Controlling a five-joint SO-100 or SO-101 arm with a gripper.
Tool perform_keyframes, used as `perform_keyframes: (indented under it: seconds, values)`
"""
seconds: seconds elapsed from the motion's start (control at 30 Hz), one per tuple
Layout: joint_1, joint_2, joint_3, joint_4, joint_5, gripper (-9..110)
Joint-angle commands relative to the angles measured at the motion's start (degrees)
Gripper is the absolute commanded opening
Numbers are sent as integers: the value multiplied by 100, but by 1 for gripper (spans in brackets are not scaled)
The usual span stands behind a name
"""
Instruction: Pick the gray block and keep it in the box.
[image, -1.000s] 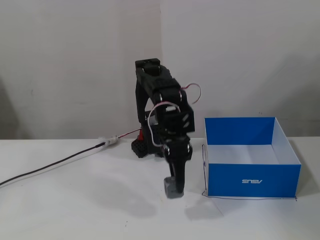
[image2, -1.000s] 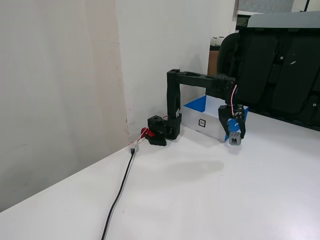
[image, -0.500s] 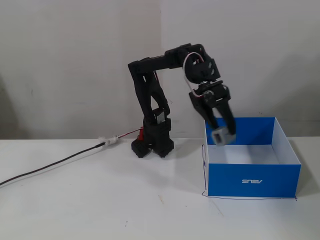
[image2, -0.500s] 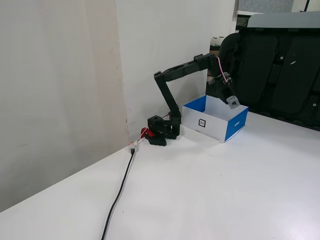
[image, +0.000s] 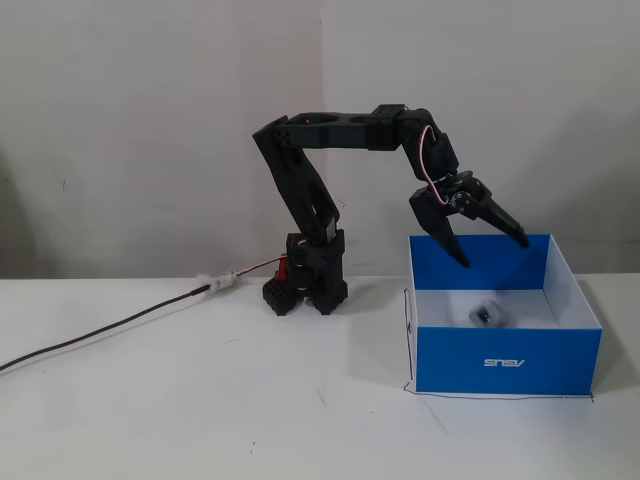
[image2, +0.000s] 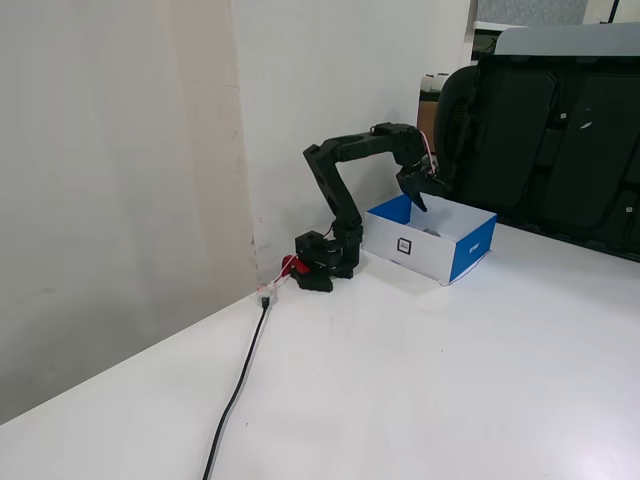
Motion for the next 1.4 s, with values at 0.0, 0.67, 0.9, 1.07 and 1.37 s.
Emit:
perform_keyframes:
  seconds: [0.0,0.67,0.9,1.07,1.37]
  values:
    - [220,396,-105,-97,97,39]
    - [5177,2180,387,-492,97,0]
    - [6249,4289,2566,-1433,53,0]
    - [6829,5124,3639,-1881,-35,0]
    - [7207,7031,5291,-2250,-448,0]
